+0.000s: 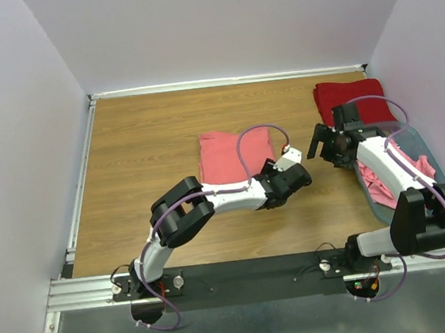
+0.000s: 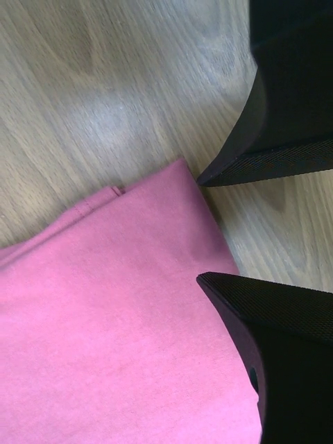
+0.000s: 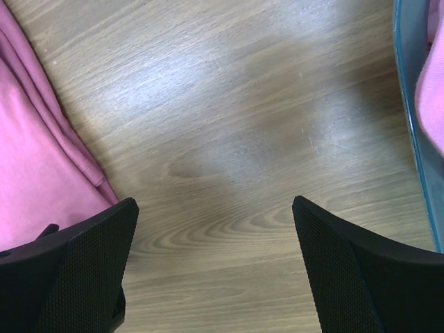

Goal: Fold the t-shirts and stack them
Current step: Neatly place the folded tshirt to the corner

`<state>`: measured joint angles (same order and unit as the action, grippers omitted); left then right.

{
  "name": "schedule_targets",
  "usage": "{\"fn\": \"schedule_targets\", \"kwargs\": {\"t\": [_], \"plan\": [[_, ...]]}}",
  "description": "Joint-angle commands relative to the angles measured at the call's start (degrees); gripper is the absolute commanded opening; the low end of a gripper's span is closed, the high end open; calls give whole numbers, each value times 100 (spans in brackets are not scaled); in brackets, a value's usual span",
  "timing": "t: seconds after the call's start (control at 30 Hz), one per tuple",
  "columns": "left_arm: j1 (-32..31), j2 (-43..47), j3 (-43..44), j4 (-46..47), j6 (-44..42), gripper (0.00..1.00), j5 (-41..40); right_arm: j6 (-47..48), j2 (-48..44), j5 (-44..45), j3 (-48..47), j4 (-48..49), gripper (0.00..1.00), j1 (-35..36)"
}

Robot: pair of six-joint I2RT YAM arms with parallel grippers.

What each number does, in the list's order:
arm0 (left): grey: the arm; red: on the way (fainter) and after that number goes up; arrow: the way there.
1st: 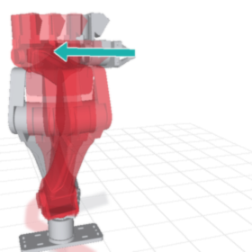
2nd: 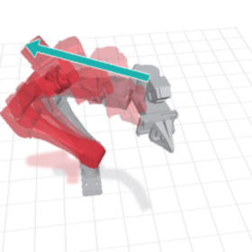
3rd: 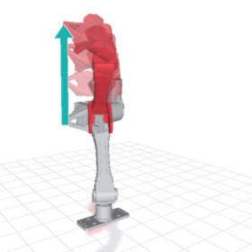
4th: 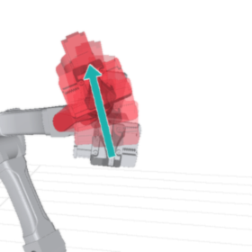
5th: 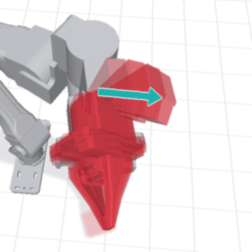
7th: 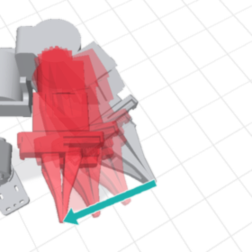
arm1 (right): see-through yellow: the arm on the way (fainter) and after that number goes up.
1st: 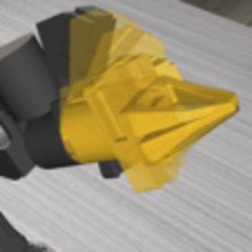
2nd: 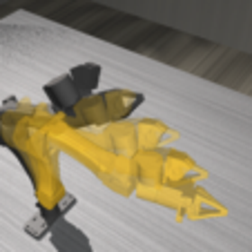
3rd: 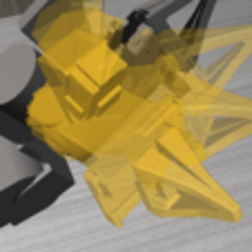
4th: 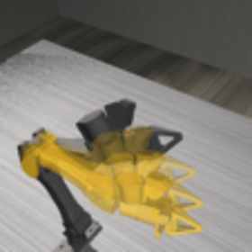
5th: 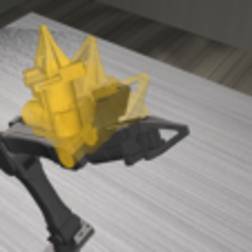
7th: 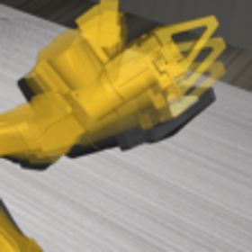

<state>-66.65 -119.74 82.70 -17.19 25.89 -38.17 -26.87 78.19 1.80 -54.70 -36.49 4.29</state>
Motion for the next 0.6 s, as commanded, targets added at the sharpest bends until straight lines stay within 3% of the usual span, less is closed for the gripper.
{"fn": "schedule_targets", "kwargs": {"t": [0.0,0.47,0.57], "plan": [[-32,-102,255,75,-93,61,-173,-90,-94,198,56,89,100,-52],[-23,-638,458,181,-216,61,231,-81,-85,233,91,89,100,-140],[-23,-638,388,190,-181,54,275,-55,-94,180,152,89,100,-139]]}}
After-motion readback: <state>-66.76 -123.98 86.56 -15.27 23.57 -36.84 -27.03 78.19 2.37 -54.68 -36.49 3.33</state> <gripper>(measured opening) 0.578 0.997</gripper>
